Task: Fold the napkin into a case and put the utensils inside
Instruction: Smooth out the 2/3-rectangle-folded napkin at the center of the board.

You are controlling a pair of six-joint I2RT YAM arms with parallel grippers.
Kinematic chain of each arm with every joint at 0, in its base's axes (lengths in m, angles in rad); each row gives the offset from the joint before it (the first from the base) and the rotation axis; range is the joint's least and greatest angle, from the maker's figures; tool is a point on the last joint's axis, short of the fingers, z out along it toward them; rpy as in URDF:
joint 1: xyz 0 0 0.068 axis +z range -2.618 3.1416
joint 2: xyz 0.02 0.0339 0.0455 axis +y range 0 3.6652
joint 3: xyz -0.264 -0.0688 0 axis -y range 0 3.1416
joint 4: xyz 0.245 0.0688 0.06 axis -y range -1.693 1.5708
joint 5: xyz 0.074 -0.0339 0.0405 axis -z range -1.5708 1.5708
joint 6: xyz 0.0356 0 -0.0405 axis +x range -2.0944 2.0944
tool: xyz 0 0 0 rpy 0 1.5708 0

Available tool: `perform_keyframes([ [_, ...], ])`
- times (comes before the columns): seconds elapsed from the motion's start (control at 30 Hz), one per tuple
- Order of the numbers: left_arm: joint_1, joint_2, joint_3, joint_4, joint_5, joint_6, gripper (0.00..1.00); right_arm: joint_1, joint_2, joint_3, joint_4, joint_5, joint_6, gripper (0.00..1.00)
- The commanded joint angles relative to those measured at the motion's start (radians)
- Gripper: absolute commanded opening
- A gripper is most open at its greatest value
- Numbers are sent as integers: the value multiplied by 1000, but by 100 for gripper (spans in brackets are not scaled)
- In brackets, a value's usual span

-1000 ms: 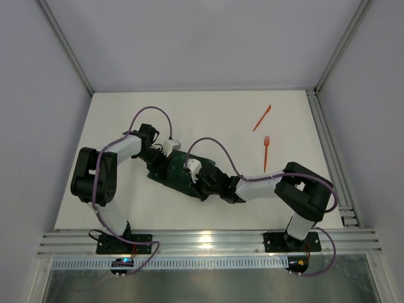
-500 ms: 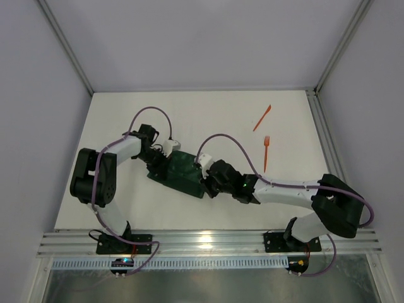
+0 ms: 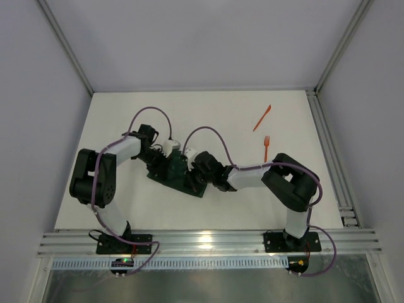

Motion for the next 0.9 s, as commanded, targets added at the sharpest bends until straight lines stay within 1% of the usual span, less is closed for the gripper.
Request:
perform_keyframes([
  [0.0,-1,-21,-6,2,9,29,22,-21,22,-24,54,-34,58,4],
  [0.1,5,-56,24,-35,73,35,28,-24,22,-56,65,-49,76,4],
  [0.13,16,-69,58,-68,95,36,30,-24,19,-61,66,-52,79,4],
  [0.17,23,-82,78,-90,153,41,32,-24,16,-67,69,-57,79,4],
  [0.2,34,-95,99,-111,182,43,34,-24,15,-70,69,-60,84,4],
  [0.27,83,-127,170,-154,266,35,37,-24,19,-70,66,-63,83,4],
  [0.33,140,-138,214,-156,287,-11,38,-24,22,-69,65,-66,81,4],
  [0.37,152,-133,247,-127,276,-37,39,-24,24,-67,66,-69,80,4],
  [0.4,158,-127,259,-102,206,-96,39,-24,24,-67,66,-69,79,4],
  [0.47,160,-77,279,-23,131,-154,39,-24,21,-66,66,-71,78,4],
  [0.5,162,-48,308,-6,74,-198,39,-24,21,-63,65,-74,76,4],
  [0.53,162,-15,331,-3,52,-212,39,-24,21,-59,60,-74,73,4],
  [0.57,160,61,357,-12,42,-221,39,-26,21,-56,52,-75,70,4],
  [0.6,157,100,412,-22,14,-224,39,-24,19,-55,51,-77,67,4],
  [0.67,140,190,455,-36,-27,-223,40,-24,18,-55,46,-80,66,4],
  [0.73,126,232,495,-38,-61,-217,44,-24,21,-56,43,-81,66,4],
  [0.87,97,298,535,-56,-74,-195,49,-24,22,-56,42,-84,64,4],
])
